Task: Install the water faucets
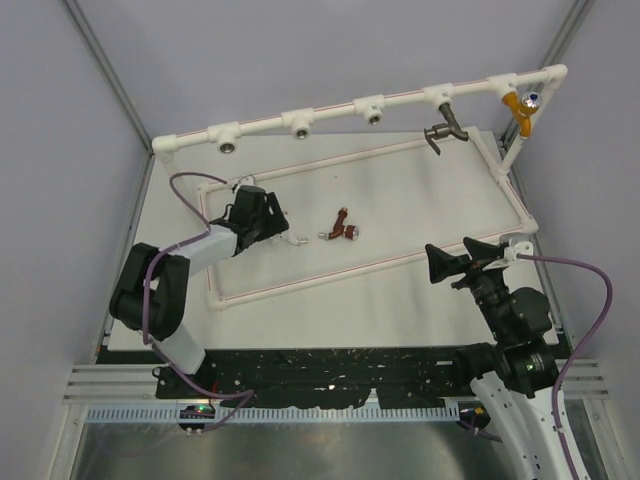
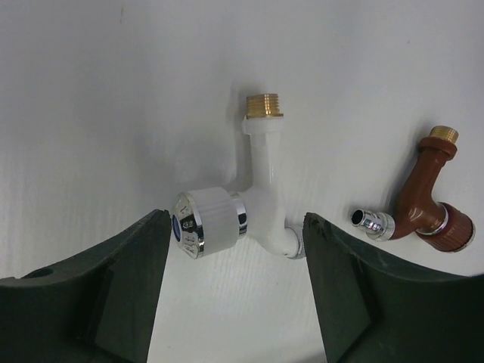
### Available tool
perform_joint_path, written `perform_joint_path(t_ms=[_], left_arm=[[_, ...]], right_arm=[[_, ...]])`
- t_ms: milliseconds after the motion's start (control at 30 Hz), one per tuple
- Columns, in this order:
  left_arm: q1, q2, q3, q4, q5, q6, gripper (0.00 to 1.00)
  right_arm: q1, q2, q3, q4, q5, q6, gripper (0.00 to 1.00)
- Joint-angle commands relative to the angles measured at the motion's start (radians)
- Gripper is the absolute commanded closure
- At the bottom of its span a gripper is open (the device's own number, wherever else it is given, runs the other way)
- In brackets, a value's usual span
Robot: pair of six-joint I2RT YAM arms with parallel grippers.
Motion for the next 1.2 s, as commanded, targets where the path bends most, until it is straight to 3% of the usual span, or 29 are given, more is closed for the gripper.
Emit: perform_joint_path(t_ms=[0,67,133,200,267,333,733,967,1167], left_arm=[[0.009,0.032,0.014,-0.013,0.102,-0.047,0.28],[0.004,0.032,-0.009,-0.003,0.122,-0.05,0.29],[0.001,0.029,-0.027,-0.001,0.157,-0.051,0.39],[-0.002,0.02,-0.048,-0.001,0.18,-0.058,0.4],[-0.014,-0.003,-0.082,0.007,0.189,-0.062,0.5],[-0.034,-0.046,-0.125,0.036,0.2,-0.068,0.54],[-0.203,-0.253,-0.374,0.023,0.272,-0.124,0.53],[-0.307,-0.344,-0.331,0.019,0.225,-0.024,0.52],[-0.327,-0.425,-0.335,0.053,0.187,-0.016,0.5]], right_arm=[[0.005,0.019,0.005,0.02,-0.004,0.009,0.04],[0.003,0.025,0.004,0.018,-0.007,0.01,0.04],[0.006,0.031,0.005,0.02,-0.008,0.01,0.04],[0.005,0.036,0.005,0.018,-0.008,0.011,0.04],[0.005,0.042,0.007,0.018,-0.01,0.01,0.04],[0.005,0.047,0.007,0.017,-0.014,0.01,0.04],[0.005,0.077,0.013,0.015,-0.022,0.007,0.04],[0.005,0.103,0.017,0.01,-0.031,0.004,0.04],[0.005,0.111,0.019,0.009,-0.04,0.001,0.03]])
